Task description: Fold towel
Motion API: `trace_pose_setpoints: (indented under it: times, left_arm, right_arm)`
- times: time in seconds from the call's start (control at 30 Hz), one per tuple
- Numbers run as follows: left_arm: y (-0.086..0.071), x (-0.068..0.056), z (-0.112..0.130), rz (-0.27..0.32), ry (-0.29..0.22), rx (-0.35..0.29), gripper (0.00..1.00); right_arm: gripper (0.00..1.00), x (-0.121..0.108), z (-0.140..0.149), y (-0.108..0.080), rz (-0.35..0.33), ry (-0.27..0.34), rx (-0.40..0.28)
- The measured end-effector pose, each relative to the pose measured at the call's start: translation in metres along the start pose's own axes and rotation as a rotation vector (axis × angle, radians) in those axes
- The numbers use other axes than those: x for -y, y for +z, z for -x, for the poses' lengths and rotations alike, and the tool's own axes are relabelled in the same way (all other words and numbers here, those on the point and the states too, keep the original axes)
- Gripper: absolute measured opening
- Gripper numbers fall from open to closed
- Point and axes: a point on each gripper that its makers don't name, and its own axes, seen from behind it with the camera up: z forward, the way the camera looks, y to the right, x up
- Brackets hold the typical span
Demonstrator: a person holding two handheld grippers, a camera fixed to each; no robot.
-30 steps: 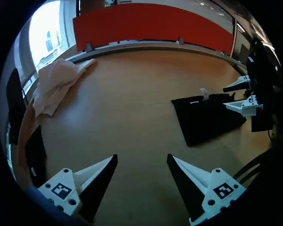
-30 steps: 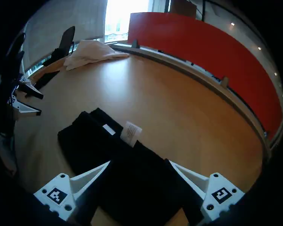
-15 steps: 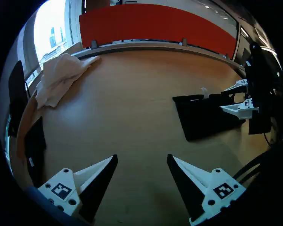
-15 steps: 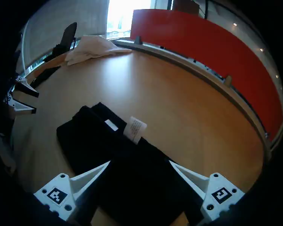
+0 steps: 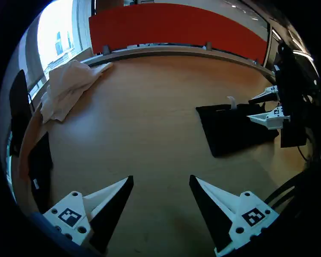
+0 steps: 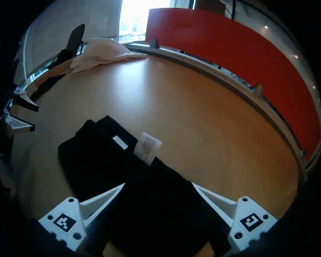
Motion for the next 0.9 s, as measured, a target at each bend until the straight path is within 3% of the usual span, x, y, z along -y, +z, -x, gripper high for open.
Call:
trace_pose_setpoints:
  times: [0.9]
  left_arm:
    - [-0.004,-0.001,-0.001,0.001,0.005,-0.001,0.97]
  right_arm:
    - [1.00,-0.035,-0.032,0.012,0.044,-0.013,-0.017]
